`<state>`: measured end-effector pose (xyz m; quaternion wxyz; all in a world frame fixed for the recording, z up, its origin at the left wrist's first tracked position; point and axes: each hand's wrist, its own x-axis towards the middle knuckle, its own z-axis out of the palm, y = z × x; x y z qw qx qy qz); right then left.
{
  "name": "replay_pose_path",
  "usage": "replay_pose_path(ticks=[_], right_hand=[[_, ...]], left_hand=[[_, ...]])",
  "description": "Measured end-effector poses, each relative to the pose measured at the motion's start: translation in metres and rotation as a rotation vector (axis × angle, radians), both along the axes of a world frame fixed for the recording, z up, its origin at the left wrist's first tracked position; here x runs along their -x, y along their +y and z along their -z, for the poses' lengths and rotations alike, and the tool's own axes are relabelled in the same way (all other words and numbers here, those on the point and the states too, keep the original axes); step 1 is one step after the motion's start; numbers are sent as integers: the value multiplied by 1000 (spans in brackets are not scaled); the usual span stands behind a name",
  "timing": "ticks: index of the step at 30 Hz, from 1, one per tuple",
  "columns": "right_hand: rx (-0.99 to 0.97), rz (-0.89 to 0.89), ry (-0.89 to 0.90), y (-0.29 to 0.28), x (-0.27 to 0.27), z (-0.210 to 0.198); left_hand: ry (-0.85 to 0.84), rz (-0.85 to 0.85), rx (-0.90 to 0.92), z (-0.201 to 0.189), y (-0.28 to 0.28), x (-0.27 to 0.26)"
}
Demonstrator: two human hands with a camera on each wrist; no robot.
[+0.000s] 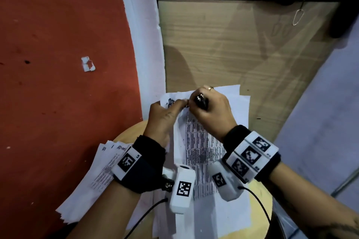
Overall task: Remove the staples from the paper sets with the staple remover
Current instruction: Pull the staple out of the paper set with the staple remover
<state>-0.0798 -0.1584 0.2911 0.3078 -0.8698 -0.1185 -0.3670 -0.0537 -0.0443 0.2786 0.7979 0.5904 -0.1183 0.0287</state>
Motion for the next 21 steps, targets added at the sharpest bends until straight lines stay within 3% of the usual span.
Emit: replay_pose_path(ticks=[2, 4, 7, 11, 17, 21], right_hand=[[-223, -93, 164, -1, 0, -5], [-249, -138, 311, -7, 0, -6], [74, 19, 573, -21, 2, 3], [435, 337, 720, -37, 3, 31], [490, 402, 1008, -65, -6, 88], [418, 406, 1105, -81, -17, 128]], left_hand=[[-25, 17, -10, -2, 4, -1], [-88, -39, -55, -3, 12, -6], [-185, -107, -162, -2, 31, -19], [-303, -119, -273, -4, 64, -33], [-201, -111, -457, -14, 125, -82], [-32, -98, -647, 12, 150, -124]])
